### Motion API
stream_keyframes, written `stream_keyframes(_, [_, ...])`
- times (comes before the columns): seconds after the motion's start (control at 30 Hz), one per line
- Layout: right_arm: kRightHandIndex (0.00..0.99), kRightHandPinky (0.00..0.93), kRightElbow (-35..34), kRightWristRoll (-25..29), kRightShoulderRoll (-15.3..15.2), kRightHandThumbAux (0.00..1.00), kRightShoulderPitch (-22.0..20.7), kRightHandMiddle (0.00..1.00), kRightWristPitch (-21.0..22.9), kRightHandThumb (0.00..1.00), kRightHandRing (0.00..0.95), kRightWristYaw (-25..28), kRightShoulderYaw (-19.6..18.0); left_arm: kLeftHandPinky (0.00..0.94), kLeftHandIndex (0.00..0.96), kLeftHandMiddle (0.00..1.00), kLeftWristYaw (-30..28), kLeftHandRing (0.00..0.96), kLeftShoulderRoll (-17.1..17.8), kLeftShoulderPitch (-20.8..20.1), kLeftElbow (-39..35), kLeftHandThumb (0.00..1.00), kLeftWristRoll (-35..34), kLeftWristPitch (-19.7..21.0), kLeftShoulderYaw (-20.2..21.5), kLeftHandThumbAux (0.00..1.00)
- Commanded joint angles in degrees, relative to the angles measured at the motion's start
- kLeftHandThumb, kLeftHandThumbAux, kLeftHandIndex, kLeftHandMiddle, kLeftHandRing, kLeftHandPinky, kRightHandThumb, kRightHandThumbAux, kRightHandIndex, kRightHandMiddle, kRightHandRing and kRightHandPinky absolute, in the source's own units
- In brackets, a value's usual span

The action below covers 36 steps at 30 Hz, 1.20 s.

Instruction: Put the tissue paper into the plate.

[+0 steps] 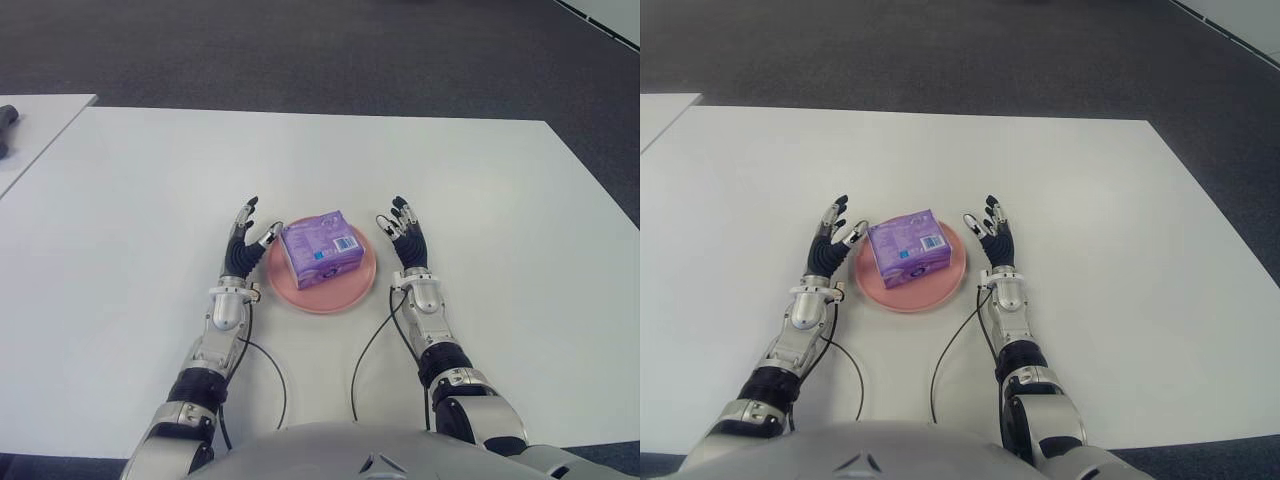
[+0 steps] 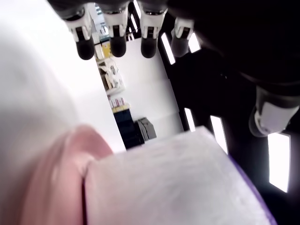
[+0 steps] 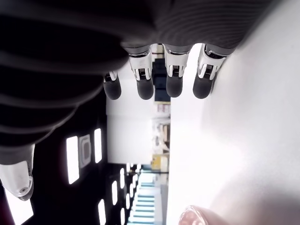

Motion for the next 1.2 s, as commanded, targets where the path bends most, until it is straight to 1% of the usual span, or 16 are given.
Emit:
stream_keyframes(0.03, [0.0, 0.0, 6.0, 0.5, 0.0, 0.505, 5.0, 0.0, 3.4, 0.092, 0.0, 0.7, -0.4, 0.0, 0.0, 0.0, -2.4, 0.0, 0.5, -0.3, 2.7, 0.0, -0.8, -2.1, -1.0, 0.43])
stream_keyframes(0.27, [0.0, 0.0, 6.1, 0.8, 0.2, 0.513, 4.7, 0.0, 3.6, 0.093, 0.0, 0.8, -0.7, 0.0, 0.0, 0.0, -5.0, 0.0, 0.8, -0.2, 4.0, 0.0, -2.0, -3.8, -1.3, 0.423])
stream_keyframes(0.43, [0.0, 0.0, 4.6, 1.3, 1.0, 0.525, 4.8, 0.0, 4.7, 0.106, 0.0, 0.3, -0.9, 0.0, 0.0, 0.0, -5.3, 0.0, 0.9, -0.8, 5.8, 0.0, -2.3, -4.4, -1.3, 0.408])
stream_keyframes(0.7, [0.0, 0.0, 4.7, 2.0, 0.9, 0.535, 4.4, 0.0, 5.0, 0.125, 0.0, 0.9, -1.4, 0.0, 0.0, 0.0, -5.8, 0.0, 0.8, -1.5, 7.5, 0.006, -3.1, -5.3, -1.2, 0.388])
stream_keyframes(0.97, [0.0, 0.0, 4.0, 2.0, 1.1, 0.528, 4.4, 0.0, 5.0, 0.144, 0.0, 0.8, -1.4, 0.0, 0.0, 0.0, -6.3, 0.0, 0.6, -1.3, 6.9, 0.013, -3.9, -4.5, -1.2, 0.39])
stream_keyframes(1.2, [0.0, 0.0, 4.4, 1.9, 1.1, 0.526, 4.0, 0.0, 5.1, 0.147, 0.0, 0.7, -1.4, 0.0, 0.0, 0.0, -6.7, 0.0, 0.4, -1.4, 5.8, 0.017, -4.3, -3.0, -1.4, 0.388])
